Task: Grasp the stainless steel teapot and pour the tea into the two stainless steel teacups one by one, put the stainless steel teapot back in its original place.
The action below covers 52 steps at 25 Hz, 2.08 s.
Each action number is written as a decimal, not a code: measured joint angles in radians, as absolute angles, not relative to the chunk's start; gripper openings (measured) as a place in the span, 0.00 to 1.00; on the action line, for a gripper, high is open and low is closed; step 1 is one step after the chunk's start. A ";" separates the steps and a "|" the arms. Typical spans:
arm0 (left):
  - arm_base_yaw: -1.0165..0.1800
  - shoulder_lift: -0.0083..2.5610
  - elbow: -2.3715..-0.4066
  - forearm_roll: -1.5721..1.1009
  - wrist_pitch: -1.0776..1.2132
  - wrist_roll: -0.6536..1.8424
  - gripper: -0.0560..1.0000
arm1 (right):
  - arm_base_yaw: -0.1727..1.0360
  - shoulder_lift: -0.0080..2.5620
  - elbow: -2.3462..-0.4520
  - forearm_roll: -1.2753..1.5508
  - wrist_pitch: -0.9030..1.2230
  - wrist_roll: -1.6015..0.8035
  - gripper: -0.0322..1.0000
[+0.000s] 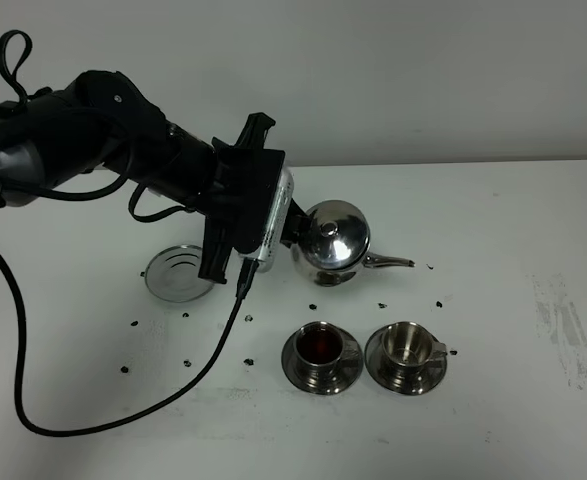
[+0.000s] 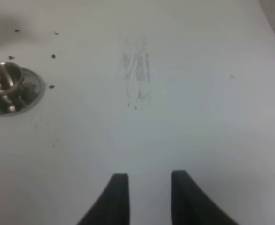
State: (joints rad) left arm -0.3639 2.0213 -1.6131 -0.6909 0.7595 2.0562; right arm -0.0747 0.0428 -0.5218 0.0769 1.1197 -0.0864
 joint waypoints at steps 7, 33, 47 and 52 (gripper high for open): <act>-0.366 2.021 -1.613 -0.579 0.762 2.057 0.26 | -0.075 0.043 -0.522 0.077 1.120 -0.086 0.25; -0.479 2.021 -1.613 -0.342 0.703 2.057 0.26 | -0.075 0.043 -0.522 0.078 1.120 -0.086 0.25; -0.524 2.021 -1.613 -0.267 0.660 2.057 0.26 | -0.075 0.043 -0.522 0.079 1.120 -0.086 0.25; -0.539 2.021 -1.613 -0.246 0.654 2.057 0.26 | -0.075 0.043 -0.522 0.079 1.120 -0.086 0.25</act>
